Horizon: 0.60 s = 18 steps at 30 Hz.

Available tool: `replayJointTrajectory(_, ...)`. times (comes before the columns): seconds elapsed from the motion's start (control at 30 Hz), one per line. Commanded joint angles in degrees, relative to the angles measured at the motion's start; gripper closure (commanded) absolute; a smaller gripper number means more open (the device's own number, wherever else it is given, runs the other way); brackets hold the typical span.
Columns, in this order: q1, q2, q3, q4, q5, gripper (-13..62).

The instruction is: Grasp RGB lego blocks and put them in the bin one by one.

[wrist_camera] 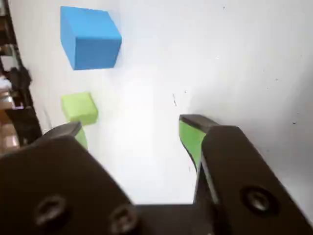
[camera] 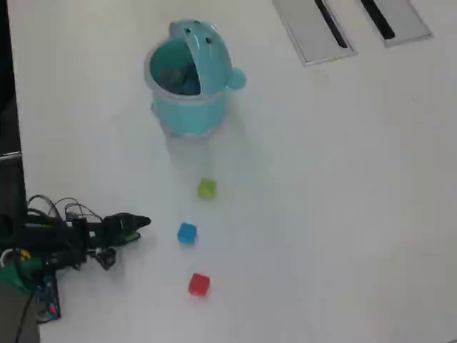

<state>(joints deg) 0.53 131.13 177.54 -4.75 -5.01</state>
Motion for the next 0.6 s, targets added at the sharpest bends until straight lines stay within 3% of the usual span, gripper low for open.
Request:
replayJointTrajectory(0.0,0.00,2.64,4.13,3.34,1.49,14.9)
replayJointTrajectory(0.57,-0.53,2.64,4.13,3.34,1.49,14.9)
